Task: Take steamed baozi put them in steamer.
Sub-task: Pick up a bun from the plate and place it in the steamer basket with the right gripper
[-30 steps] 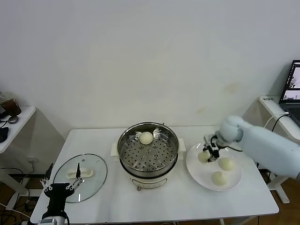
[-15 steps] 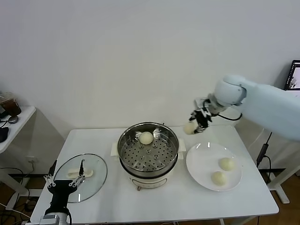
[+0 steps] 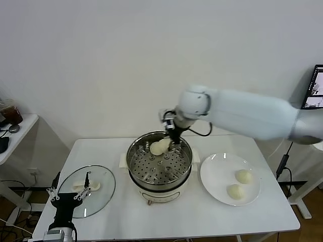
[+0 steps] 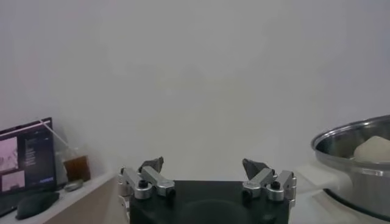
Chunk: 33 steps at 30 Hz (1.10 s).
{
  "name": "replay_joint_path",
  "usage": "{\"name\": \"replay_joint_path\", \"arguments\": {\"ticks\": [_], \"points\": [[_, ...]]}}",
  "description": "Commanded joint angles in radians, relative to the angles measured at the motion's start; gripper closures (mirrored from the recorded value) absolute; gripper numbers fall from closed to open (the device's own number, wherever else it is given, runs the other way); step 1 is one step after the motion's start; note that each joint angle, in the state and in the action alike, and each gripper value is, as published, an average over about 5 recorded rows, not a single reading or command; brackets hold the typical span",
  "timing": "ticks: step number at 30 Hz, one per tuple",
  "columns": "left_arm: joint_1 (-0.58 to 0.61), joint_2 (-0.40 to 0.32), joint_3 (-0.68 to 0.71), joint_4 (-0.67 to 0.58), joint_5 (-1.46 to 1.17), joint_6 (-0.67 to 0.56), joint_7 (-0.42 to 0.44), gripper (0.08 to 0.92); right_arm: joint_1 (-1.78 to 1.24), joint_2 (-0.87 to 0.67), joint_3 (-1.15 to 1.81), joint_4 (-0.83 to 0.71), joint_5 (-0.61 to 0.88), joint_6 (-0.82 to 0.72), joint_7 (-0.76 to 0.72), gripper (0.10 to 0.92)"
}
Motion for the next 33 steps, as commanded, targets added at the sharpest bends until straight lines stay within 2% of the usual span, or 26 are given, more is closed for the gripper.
{"name": "replay_joint_path", "arguments": {"ticks": [1, 11, 26, 29, 33], "points": [[-0.002, -0.004, -0.004, 0.006, 0.004, -0.001, 0.000, 0.177, -0.105, 0.229, -0.016, -0.125, 0.064, -0.111, 0.093, 0.491], [-0.007, -0.006, -0.007, 0.005, 0.004, -0.002, -0.001, 0.177, -0.166, 0.305, -0.007, -0.220, 0.020, -0.114, 0.097, 0.491], [-0.006, -0.008, -0.010, 0.002, 0.008, -0.005, -0.002, 0.177, -0.184, 0.315, 0.017, -0.258, -0.022, -0.109, 0.098, 0.488], [-0.007, -0.008, -0.010, 0.002, 0.008, -0.004, -0.002, 0.177, -0.176, 0.299, 0.019, -0.245, -0.028, -0.111, 0.082, 0.466], [-0.007, -0.008, -0.009, 0.001, 0.009, -0.003, -0.001, 0.177, -0.149, 0.258, 0.024, -0.206, -0.037, -0.111, 0.040, 0.369]]}}
